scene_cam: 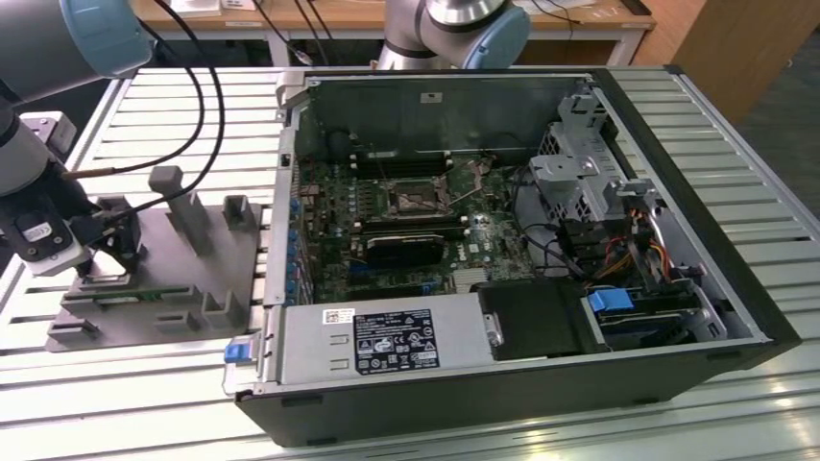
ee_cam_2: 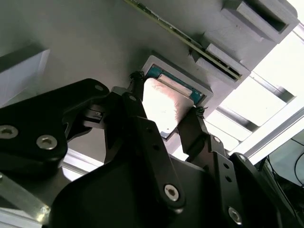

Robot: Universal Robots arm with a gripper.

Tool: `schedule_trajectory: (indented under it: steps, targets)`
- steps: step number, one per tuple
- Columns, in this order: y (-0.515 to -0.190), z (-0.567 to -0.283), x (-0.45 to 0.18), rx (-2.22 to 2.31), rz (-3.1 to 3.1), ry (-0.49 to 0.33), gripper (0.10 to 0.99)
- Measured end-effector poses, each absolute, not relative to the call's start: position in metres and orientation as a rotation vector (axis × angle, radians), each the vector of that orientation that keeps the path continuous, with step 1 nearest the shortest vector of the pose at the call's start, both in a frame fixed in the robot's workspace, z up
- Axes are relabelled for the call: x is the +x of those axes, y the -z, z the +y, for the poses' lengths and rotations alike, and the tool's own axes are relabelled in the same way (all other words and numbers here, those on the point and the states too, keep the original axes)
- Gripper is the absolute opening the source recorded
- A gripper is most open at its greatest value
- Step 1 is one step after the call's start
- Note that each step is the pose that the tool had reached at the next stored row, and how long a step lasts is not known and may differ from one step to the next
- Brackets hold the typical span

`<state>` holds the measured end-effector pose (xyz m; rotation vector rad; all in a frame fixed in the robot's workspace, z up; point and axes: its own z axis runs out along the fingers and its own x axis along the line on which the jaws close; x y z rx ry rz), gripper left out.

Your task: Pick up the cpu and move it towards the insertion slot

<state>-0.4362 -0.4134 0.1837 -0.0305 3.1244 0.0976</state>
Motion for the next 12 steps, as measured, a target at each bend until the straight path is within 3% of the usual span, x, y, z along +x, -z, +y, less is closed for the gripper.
schedule_trajectory:
  steps: [12]
  targets:
    - [-0.201, -0.413, -0.436, -0.031, 3.124, -0.099, 0.537]
